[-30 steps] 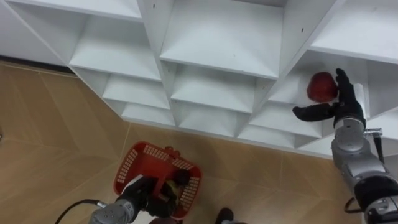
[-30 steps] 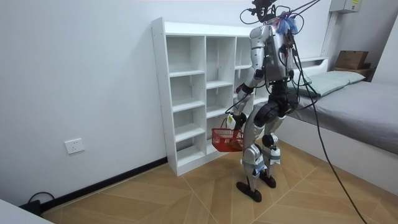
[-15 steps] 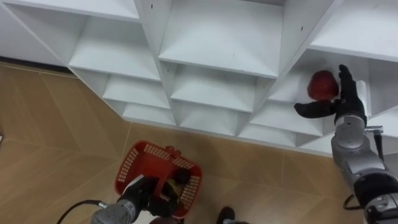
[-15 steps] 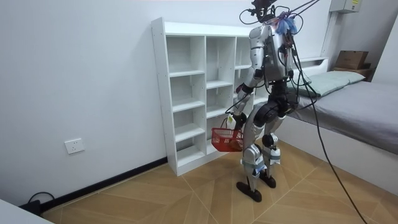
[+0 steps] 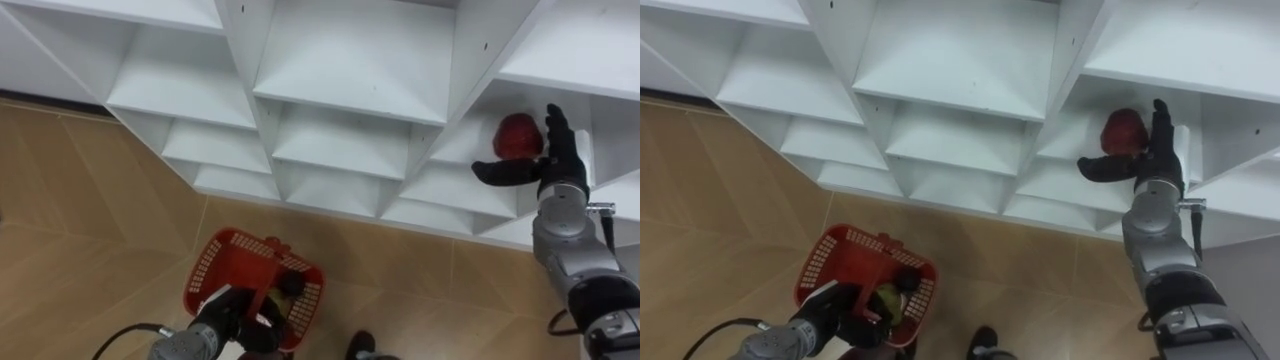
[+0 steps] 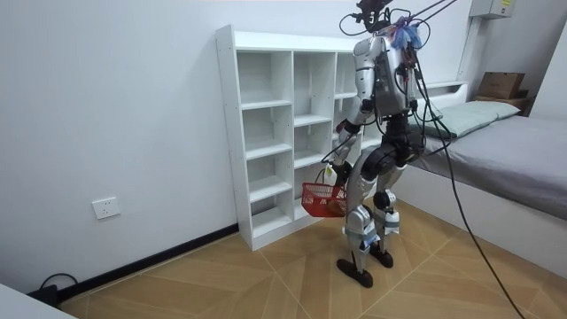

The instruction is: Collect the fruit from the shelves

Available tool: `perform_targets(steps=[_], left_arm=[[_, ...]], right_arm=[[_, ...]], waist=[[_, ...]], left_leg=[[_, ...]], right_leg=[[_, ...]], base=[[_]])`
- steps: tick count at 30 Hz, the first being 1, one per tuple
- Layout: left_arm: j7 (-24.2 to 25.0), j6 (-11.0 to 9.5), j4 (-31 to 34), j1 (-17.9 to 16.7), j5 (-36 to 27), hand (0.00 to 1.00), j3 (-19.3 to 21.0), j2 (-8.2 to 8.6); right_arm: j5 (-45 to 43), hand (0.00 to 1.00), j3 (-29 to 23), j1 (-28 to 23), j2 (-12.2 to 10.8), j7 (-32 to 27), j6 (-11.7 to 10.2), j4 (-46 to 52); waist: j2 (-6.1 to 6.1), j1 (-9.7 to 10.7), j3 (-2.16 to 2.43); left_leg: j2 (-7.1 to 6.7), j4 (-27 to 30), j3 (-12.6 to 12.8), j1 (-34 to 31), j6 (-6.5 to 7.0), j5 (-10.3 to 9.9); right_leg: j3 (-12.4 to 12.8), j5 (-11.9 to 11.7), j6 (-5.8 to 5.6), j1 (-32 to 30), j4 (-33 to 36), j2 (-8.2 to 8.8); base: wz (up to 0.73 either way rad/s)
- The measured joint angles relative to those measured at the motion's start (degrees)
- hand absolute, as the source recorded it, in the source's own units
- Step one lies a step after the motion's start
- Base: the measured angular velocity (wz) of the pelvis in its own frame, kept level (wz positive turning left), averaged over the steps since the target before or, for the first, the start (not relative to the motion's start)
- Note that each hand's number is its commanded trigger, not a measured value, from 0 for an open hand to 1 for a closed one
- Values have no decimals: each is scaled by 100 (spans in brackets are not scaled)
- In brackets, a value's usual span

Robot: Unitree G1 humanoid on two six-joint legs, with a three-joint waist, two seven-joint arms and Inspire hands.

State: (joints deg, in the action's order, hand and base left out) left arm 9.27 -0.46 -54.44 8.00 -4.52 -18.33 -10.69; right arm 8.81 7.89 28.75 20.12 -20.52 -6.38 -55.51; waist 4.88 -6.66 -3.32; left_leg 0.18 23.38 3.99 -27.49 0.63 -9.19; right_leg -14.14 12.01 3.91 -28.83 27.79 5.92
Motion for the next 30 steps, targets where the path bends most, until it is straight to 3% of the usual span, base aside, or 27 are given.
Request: perform_targets(steps=[21, 22, 23, 24, 30], left_arm=[[-1, 0, -3, 12, -43, 100, -7, 0], [-2, 0, -3, 12, -43, 100, -7, 0], [-2, 0, -3, 14, -43, 100, -7, 0], [-2, 0, -3, 18, -43, 100, -7, 0], [-15, 0, -4, 28, -44, 100, -45, -2]], right_arm=[[16, 0, -1, 5, -3, -1, -4, 1], [16, 45, 0, 5, -3, -1, -5, 1], [16, 69, 0, 5, -3, -1, -5, 1], [17, 100, 0, 5, -3, -1, -5, 1], [11, 100, -15, 50, 21, -202, -22, 0]], waist=[[1, 1, -9], [1, 1, -9], [1, 1, -9], [1, 0, -9], [3, 8, -12]], left_leg=[[1, 0, 1, -7, 0, 0], [0, 0, 0, -7, 0, 0], [1, 0, 0, -7, 0, 0], [0, 0, 0, -7, 0, 0], [2, 0, 0, -11, 0, 0]], right_leg=[[-7, 2, -3, 0, -5, -1], [-7, 2, -3, 0, -5, -1], [-8, 2, -4, 0, -6, -1], [-8, 2, -4, 0, -6, -1], [-6, 3, -3, -9, -2, -1]], base=[[0], [0], [0], [0], [0]])
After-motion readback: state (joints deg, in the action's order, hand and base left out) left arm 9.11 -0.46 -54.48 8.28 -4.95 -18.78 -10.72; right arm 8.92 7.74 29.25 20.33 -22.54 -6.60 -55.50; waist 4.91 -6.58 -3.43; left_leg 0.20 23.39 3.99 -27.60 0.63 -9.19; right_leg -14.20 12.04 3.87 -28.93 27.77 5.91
